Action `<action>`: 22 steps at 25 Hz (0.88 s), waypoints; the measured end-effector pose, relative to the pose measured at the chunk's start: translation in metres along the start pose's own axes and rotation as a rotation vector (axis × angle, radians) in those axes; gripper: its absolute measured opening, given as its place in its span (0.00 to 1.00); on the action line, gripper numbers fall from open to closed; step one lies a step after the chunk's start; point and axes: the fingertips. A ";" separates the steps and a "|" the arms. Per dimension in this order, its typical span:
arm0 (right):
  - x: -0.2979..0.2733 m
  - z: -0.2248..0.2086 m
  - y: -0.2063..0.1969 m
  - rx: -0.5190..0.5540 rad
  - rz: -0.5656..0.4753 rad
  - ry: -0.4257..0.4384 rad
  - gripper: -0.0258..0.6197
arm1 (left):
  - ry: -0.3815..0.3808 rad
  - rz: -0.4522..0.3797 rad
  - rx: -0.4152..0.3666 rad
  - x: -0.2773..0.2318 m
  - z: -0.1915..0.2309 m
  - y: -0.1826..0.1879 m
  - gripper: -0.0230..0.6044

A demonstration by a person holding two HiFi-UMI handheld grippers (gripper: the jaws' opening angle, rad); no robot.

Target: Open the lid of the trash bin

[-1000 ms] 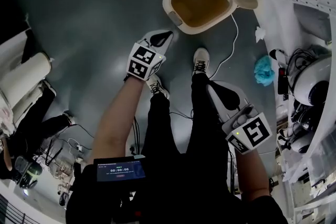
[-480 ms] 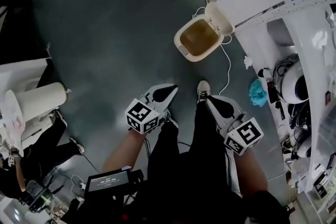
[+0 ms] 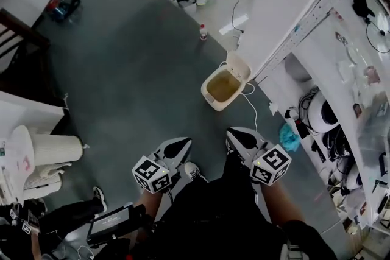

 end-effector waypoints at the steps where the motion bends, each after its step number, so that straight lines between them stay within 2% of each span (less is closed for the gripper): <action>1: 0.000 0.010 0.004 0.006 -0.012 0.007 0.05 | -0.004 -0.018 0.018 0.008 -0.005 0.006 0.04; 6: 0.004 0.060 0.013 0.020 -0.035 0.044 0.05 | -0.042 -0.089 0.061 0.039 -0.033 0.029 0.04; 10: 0.007 0.092 0.007 0.014 -0.033 0.076 0.05 | -0.071 -0.095 0.057 0.056 -0.049 0.035 0.04; 15: 0.008 0.122 0.000 0.021 -0.034 0.098 0.05 | -0.108 -0.105 0.019 0.075 -0.067 0.041 0.04; 22: 0.014 0.155 -0.011 0.074 -0.036 0.103 0.05 | -0.120 -0.126 -0.039 0.100 -0.080 0.047 0.04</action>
Point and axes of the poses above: the fingertips, and each gripper's own axes: x backward along the fingers, z to its left, y out of its top, and after that the axes turned 8 degrees about -z, right-handed
